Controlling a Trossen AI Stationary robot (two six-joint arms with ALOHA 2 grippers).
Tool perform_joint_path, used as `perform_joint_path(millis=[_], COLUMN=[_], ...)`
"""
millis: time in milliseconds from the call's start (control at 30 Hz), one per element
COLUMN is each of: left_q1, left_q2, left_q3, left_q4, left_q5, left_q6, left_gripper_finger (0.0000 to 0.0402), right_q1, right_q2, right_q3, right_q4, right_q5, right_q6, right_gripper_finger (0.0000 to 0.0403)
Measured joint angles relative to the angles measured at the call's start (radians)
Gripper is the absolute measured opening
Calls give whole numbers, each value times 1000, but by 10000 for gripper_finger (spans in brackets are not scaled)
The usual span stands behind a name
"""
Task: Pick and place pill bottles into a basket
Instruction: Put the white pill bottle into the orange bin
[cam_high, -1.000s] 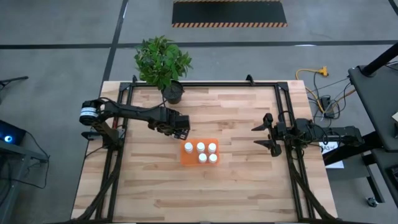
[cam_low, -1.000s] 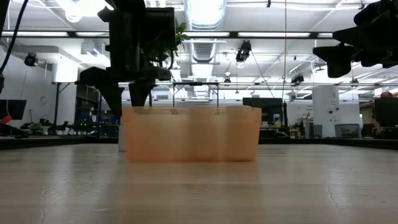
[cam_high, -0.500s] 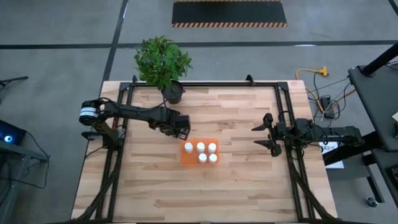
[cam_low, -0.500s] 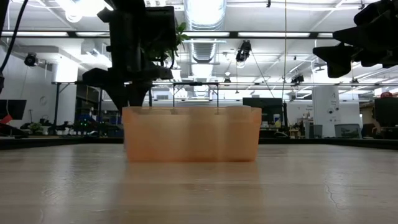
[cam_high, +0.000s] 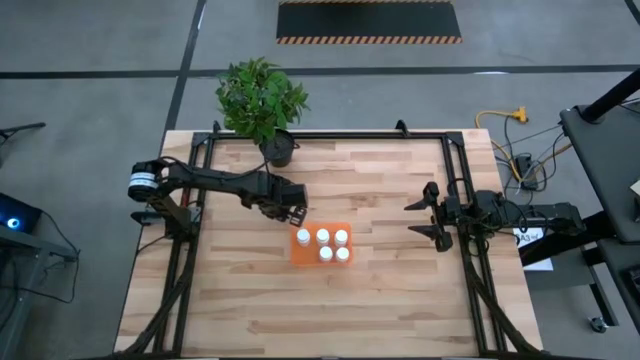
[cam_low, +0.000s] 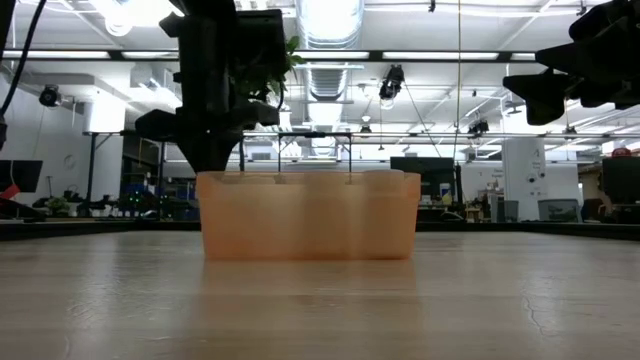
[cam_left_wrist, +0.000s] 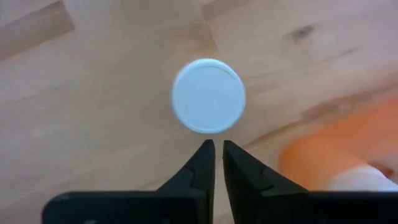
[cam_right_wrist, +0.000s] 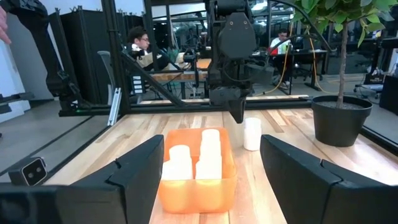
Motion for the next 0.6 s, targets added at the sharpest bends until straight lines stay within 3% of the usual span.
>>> perform_joint_path(millis=[200, 600], left_q1=[-26, -87], left_q2=[0, -14], left_q3=[3, 12], left_q4=[74, 120], left_q5=[61, 79], left_q6=[20, 13], left_gripper_finger=[42, 127], right_q1=[0, 0], right_q2=[0, 0], right_q3=[0, 0], right_q4=[0, 0], right_q5=[0, 0], right_q6=[0, 0], right_gripper_finger=[249, 255])
